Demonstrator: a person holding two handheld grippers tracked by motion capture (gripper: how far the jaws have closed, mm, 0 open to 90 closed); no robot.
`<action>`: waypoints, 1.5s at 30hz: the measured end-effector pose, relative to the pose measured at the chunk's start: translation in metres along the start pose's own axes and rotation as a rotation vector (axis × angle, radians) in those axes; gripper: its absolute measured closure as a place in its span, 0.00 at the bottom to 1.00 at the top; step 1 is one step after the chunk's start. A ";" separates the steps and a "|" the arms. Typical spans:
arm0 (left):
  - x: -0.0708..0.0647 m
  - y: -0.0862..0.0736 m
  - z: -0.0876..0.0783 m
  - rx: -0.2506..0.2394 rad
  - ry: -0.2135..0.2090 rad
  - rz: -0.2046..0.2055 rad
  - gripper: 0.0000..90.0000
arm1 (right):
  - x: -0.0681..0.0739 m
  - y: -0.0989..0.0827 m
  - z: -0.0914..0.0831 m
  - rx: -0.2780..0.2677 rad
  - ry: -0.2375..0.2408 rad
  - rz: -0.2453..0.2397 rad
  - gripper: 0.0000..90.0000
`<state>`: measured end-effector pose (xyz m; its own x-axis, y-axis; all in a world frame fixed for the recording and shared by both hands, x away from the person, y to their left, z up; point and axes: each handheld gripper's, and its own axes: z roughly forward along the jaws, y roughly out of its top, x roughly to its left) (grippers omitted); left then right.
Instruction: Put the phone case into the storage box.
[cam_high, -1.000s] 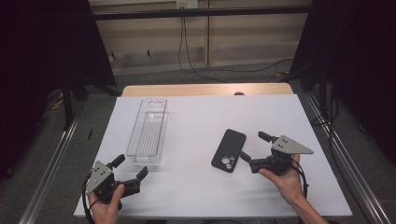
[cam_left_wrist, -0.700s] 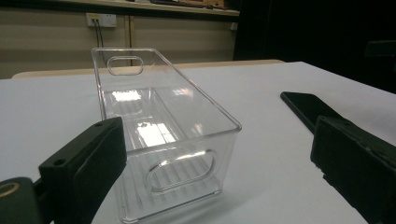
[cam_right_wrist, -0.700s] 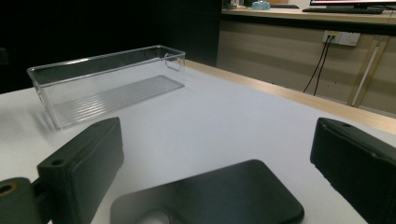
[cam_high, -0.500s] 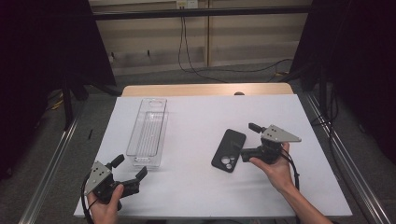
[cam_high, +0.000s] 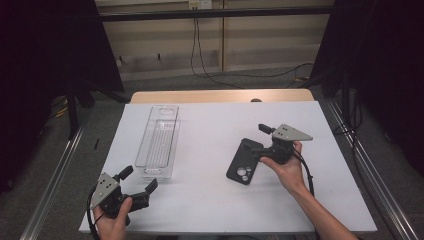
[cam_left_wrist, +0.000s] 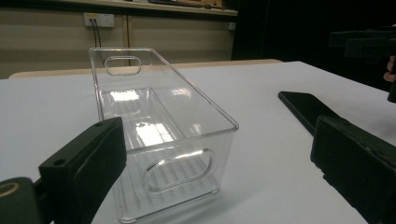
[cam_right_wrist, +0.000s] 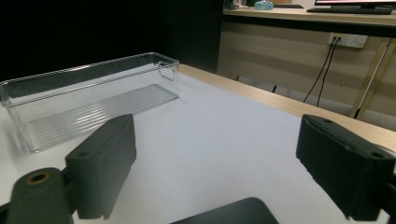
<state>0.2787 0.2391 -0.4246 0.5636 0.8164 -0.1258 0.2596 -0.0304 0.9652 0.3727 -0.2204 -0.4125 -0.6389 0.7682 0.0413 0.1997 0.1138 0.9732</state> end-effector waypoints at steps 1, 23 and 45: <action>0.000 0.000 0.000 0.000 0.000 0.000 0.04 | 0.000 0.000 0.000 0.000 0.000 0.000 0.14; 0.002 0.000 0.000 0.006 0.001 -0.002 0.04 | -0.022 0.004 0.031 0.119 0.086 0.068 0.73; 0.005 0.000 0.003 0.020 0.005 0.016 0.04 | -0.028 0.015 0.046 0.384 0.213 0.108 1.00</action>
<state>0.2836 0.2416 -0.4260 0.5637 0.8188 -0.1090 0.2659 -0.0549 0.9624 0.4282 -0.2111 -0.4094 -0.7300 0.6461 0.2228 0.5091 0.2966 0.8080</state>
